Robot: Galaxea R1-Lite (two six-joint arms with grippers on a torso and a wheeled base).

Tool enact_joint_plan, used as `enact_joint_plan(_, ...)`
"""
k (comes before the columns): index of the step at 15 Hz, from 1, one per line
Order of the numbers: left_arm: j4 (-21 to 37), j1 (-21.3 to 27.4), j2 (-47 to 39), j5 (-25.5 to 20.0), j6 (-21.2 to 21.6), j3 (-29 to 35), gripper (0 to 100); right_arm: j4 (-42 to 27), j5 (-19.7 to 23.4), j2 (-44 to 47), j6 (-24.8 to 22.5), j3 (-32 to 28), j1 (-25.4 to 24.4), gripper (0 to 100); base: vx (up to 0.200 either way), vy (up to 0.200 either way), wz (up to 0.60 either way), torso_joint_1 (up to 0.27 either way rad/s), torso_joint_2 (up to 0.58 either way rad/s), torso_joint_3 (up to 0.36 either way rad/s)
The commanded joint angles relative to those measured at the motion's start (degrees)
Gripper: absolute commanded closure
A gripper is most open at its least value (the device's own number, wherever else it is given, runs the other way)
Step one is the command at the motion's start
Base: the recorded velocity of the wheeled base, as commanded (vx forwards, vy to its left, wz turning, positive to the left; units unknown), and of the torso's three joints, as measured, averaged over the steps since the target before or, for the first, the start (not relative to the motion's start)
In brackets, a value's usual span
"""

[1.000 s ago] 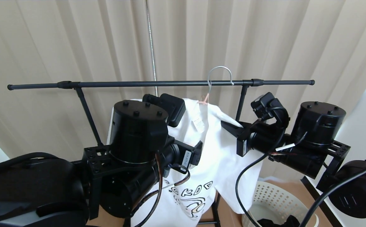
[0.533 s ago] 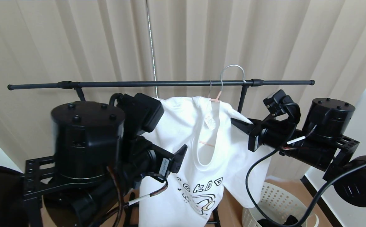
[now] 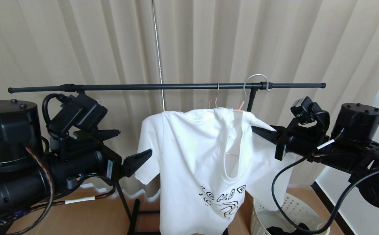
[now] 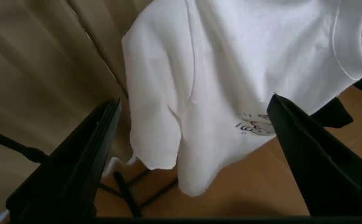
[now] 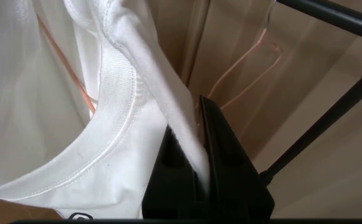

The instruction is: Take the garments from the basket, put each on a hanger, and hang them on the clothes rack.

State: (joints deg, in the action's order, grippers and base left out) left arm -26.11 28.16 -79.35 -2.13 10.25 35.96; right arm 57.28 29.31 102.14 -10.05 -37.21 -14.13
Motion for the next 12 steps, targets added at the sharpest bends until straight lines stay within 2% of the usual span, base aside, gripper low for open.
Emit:
enact_joint_plan(1, -0.1, -7.1, 1.1, -6.0, 0.9, -2.6, 0, 0.0, 0.4, -0.6, -0.1, 0.4, 0.9, 100, 0.000, 0.000, 0.00, 0.000, 0.00, 0.000)
enact_joint_plan(2, 0.0, -8.3, -0.3, -7.9, 0.8, -2.8, 0, 0.0, 0.8, -1.1, -0.1, 0.6, 0.9, 100, 0.000, 0.000, 0.00, 0.000, 0.00, 0.000)
enact_joint_plan(5, -0.6, -8.6, -5.6, -7.8, 0.6, -2.3, 0, 0.0, 1.4, -1.5, -0.1, 1.2, 0.9, 100, 0.000, 0.000, 0.00, 0.000, 0.00, 0.000)
enact_joint_plan(8, -3.6, -8.3, -9.1, -7.8, 0.3, -2.0, 0, 0.0, 1.4, -2.0, -0.2, 1.5, 0.8, 100, 0.000, 0.000, 0.00, 0.000, 0.00, 0.000)
enact_joint_plan(9, -8.3, -7.8, -12.8, -7.4, 0.3, -1.8, 0, 0.0, 1.4, -2.6, -0.9, 1.8, 0.7, 100, 0.000, 0.000, 0.00, 0.000, 0.00, 0.000)
enact_joint_plan(12, -11.3, -7.6, -15.7, -6.4, -0.1, -0.3, 0, 0.0, 1.5, -2.7, -1.6, 2.0, 0.7, 100, 0.000, 0.000, 0.00, 0.000, 0.00, 0.000)
